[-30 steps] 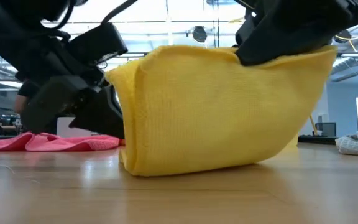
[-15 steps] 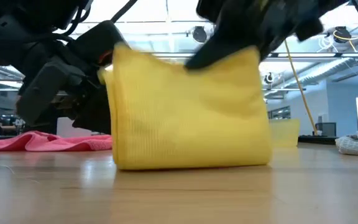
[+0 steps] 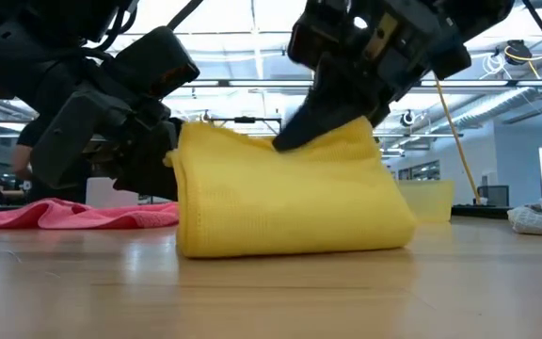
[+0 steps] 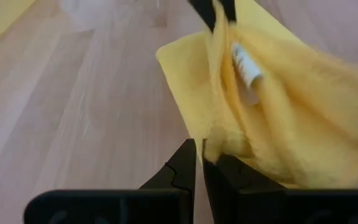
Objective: Fold microfiber towels
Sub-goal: Fold the yellow kitchen towel, then put the yellow kitchen towel into the yellow bin
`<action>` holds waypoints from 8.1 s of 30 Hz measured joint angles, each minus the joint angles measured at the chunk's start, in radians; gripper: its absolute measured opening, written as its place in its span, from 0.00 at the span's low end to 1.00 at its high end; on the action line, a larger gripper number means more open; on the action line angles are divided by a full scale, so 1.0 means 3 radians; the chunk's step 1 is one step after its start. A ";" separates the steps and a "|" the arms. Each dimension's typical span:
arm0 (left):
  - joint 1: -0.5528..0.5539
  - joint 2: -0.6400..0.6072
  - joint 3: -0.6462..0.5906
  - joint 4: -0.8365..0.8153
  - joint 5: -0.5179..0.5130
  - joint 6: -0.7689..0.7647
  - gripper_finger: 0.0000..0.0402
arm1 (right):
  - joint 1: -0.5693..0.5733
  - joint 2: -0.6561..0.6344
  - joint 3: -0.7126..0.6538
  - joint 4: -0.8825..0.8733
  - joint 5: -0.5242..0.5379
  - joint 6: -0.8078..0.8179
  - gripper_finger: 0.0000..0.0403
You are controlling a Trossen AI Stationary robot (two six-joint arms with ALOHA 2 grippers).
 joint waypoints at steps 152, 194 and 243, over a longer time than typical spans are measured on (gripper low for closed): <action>0.0249 0.0105 -0.0001 0.0431 -0.0252 -0.0190 0.08 | 0.0057 -0.0101 -0.0977 0.0954 0.1284 0.0083 0.00; 0.0366 0.0301 0.0068 0.0266 -0.0250 -0.0542 0.08 | 0.0278 0.0072 -0.0971 0.1013 0.0868 0.0034 0.00; 0.0288 0.0120 0.0142 -0.0057 -0.0295 -0.0527 0.08 | 0.0182 -0.0238 -0.0975 0.0575 0.1392 0.0354 0.15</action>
